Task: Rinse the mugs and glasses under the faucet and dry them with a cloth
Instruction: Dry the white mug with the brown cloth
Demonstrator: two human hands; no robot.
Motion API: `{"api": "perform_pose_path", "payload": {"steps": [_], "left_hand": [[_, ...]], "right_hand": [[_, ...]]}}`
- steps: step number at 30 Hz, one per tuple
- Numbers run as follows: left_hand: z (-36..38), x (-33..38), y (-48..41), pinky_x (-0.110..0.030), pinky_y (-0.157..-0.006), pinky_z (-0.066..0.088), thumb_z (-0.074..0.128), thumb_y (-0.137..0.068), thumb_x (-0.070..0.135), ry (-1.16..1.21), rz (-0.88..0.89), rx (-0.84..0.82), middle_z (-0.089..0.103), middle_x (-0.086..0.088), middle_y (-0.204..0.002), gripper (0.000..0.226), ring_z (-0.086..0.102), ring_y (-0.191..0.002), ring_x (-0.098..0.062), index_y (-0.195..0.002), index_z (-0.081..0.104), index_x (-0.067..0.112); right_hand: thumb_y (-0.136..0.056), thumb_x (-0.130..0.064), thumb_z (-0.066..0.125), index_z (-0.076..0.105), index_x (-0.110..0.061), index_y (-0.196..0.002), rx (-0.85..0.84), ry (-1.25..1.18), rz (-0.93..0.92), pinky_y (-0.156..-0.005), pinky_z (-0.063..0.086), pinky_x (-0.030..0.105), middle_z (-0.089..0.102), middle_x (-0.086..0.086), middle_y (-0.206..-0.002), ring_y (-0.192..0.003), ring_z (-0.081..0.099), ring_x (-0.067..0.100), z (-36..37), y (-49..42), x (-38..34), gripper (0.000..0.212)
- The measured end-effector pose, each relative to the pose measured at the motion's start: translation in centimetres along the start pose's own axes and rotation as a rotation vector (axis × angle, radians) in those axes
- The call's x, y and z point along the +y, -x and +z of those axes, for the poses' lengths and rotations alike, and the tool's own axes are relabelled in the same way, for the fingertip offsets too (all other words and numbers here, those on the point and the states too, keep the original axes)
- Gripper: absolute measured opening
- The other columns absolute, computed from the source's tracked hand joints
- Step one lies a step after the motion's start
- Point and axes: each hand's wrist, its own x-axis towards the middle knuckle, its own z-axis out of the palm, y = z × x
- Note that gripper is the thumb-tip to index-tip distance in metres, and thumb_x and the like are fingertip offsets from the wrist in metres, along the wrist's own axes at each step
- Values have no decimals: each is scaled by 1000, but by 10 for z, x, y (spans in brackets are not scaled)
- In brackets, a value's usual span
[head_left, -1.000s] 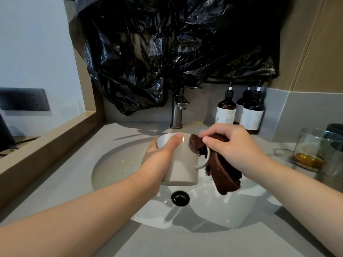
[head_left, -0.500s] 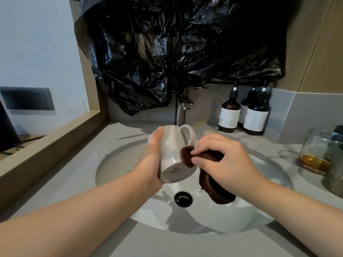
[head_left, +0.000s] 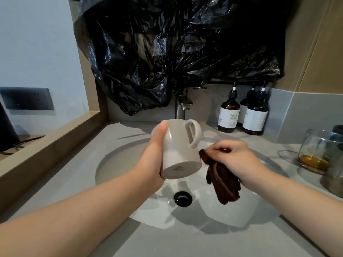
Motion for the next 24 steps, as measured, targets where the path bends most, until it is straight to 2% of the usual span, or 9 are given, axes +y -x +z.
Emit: {"api": "perform_pose_path", "payload": {"steps": [2,4,5,7,10,13,15,20,24], "left_hand": [[4,-2,1,-41,-73,59,56,-82,60,-82,39,17,71,-8,-107,52,70,-92,-28,-122,55,27],[6,-5,1,-43,-78,58,59,-82,56,-148,91,37,68,-5,-108,47,68,-95,-27,-121,52,33],[6,-6,0,-43,-78,58,60,-82,55,-163,102,44,67,-4,-107,43,67,-94,-26,-119,52,34],[6,-7,-1,-44,-79,58,60,-83,54,-154,107,58,67,-4,-106,37,67,-94,-27,-114,53,36],[4,-6,-2,-47,-82,57,61,-81,56,-137,100,80,68,-4,-109,42,68,-96,-28,-117,53,37],[4,-6,-3,-45,-81,58,61,-81,56,-154,92,72,68,-4,-107,38,68,-94,-27,-113,53,37],[5,-7,-2,-44,-81,58,61,-81,55,-190,102,67,68,-3,-106,33,68,-93,-26,-108,54,38],[7,-9,0,-45,-81,58,62,-81,54,-225,104,66,68,-1,-107,34,68,-94,-24,-109,54,37],[6,-5,0,-43,-80,58,62,-79,56,-190,113,104,68,-2,-105,33,68,-93,-25,-106,54,38]], "right_hand": [[-87,-13,64,68,-9,-74,-1,-279,126,-61,54,30,70,15,-71,-58,64,22,-7,-6,-6,14],[-89,-13,57,63,-6,-79,-29,-476,216,-53,52,26,65,12,-66,-53,62,20,-11,-6,-12,14],[-90,-10,52,63,-3,-86,-92,-523,231,-54,52,26,63,13,-71,-57,62,20,-14,-7,-14,14],[-87,-3,50,64,4,-98,-285,-480,177,-60,52,27,61,17,-83,-67,62,22,-21,-7,-15,20],[-67,-1,60,75,-4,-83,-459,-258,82,-66,55,26,66,16,-83,-72,65,23,-28,-6,-15,22],[-71,13,66,78,-14,-71,-421,-69,7,-73,56,29,70,15,-82,-75,66,24,-27,-7,-13,29],[-72,16,65,76,-15,-69,-348,-115,-14,-67,55,25,71,10,-75,-70,67,19,-25,-7,-14,34],[-71,4,69,69,-10,-77,-202,-284,43,-53,53,20,69,4,-64,-55,65,11,-24,-7,-15,15],[-75,-11,65,74,-11,-77,-283,-411,135,-65,53,28,69,8,-75,-66,66,16,-18,-4,-13,10]]}}
